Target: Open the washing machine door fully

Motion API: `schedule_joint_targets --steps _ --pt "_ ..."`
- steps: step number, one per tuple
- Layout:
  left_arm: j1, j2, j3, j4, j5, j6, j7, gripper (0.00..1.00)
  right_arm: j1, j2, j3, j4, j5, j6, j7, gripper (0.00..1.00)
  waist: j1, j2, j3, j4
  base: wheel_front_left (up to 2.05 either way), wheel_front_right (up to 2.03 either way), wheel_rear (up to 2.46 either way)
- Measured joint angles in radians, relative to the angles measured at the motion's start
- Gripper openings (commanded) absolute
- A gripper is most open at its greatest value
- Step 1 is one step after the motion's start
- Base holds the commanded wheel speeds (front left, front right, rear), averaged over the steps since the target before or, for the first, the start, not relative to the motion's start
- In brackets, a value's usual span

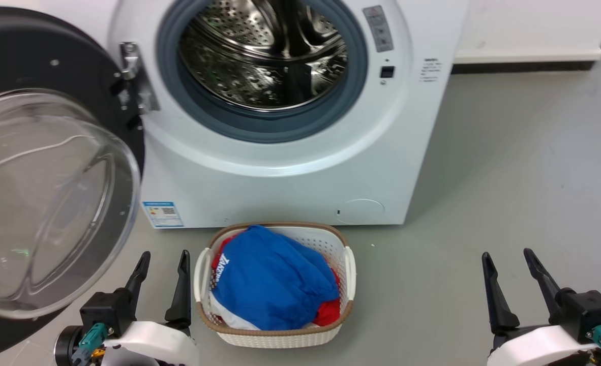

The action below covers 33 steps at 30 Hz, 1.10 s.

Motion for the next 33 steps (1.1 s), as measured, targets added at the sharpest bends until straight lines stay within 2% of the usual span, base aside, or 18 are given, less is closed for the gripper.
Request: schedule_joint_targets --steps 10,33 --pt "-0.02 0.005 0.006 0.011 0.002 0.004 -0.01 1.0 -0.021 0.0 0.005 0.01 0.0 0.0 -0.016 1.0 0.0 0.0 0.041 -0.039 0.0 0.0 0.0" --pt "-0.034 0.005 0.005 0.027 -0.007 0.003 -0.025 1.0 -0.04 0.0 0.005 0.031 0.001 0.0 -0.034 1.0 0.0 0.0 0.052 -0.026 0.0 0.0 0.0"
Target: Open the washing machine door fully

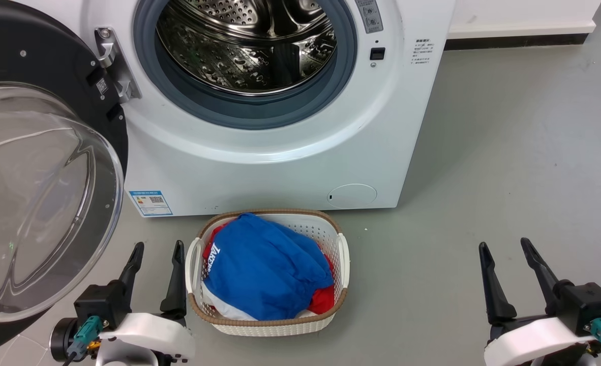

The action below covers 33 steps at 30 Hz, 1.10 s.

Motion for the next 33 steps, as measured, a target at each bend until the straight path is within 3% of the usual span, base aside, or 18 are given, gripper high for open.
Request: schedule_joint_targets --steps 5,6,11,33 --pt "0.0 0.002 -0.001 0.002 -0.001 0.005 0.0 1.0 0.0 0.0 -0.001 0.002 0.0 0.0 -0.002 1.0 0.0 0.0 -0.004 -0.001 0.0 0.0 0.0" --pt "0.0 0.002 -0.001 0.002 -0.001 0.005 0.0 0.0 0.0 0.0 -0.001 0.002 0.0 0.0 -0.002 0.0 0.0 0.0 -0.004 -0.001 0.0 0.0 0.0" --pt "0.018 -0.01 -0.007 0.028 -0.013 0.004 0.006 0.0 0.021 0.0 0.002 0.028 0.013 0.0 0.0 0.0 0.0 0.0 -0.005 0.0 0.0 0.0 0.0" --pt "0.015 -0.067 0.084 0.046 -0.338 -0.056 0.104 0.0 -0.022 -0.016 0.006 0.097 0.463 0.0 0.033 0.0 0.0 0.0 -0.014 0.006 0.0 0.0 0.0"
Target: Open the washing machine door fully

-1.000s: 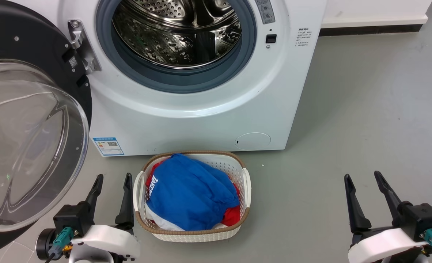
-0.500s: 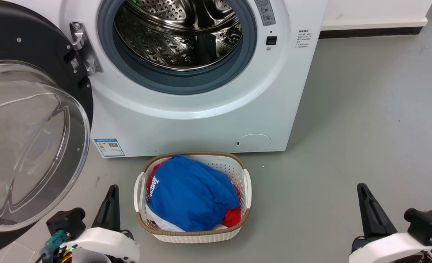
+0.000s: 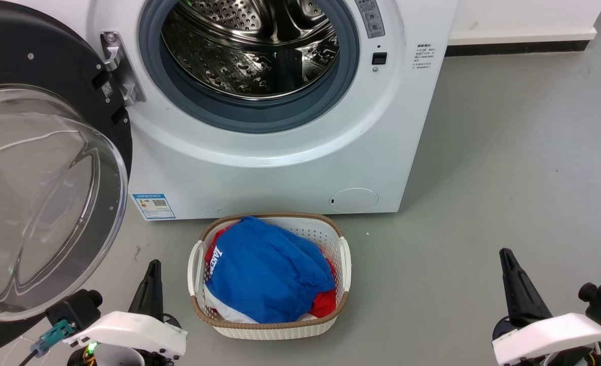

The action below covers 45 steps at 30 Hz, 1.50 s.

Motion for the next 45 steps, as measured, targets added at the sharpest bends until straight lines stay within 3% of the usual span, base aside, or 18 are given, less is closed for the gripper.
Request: schedule_joint_targets --steps 28,45 --pt "-0.018 -0.058 0.093 0.012 -0.325 -0.068 0.099 0.0 -0.047 -0.012 -0.01 0.066 0.433 0.0 0.048 0.0 0.0001 0.0 -0.011 0.007 0.0 0.0 0.0" --pt "-0.029 -0.087 0.137 0.018 -0.475 -0.098 0.145 0.0 -0.076 -0.014 -0.021 0.098 0.629 0.0 0.073 0.0 0.0001 0.0 -0.017 0.011 0.0 0.0 0.0"
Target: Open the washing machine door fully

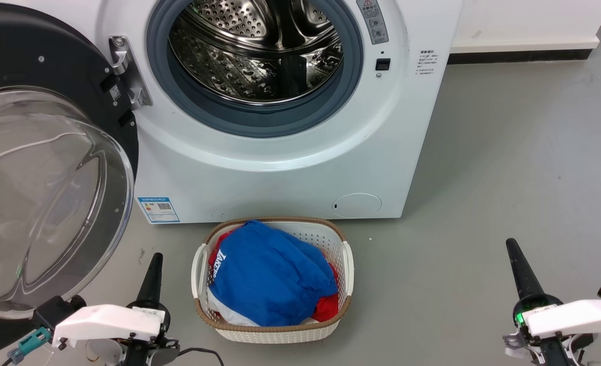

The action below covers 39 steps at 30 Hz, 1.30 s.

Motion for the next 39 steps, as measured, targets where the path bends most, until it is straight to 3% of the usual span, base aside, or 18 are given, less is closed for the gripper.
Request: schedule_joint_targets --steps 39 --pt "-0.014 -0.048 0.077 0.011 -0.267 -0.053 0.082 0.0 -0.044 0.0 -0.028 0.056 0.344 0.0 0.053 0.0 -0.0001 0.0 -0.014 0.01 0.0 0.0 0.0"
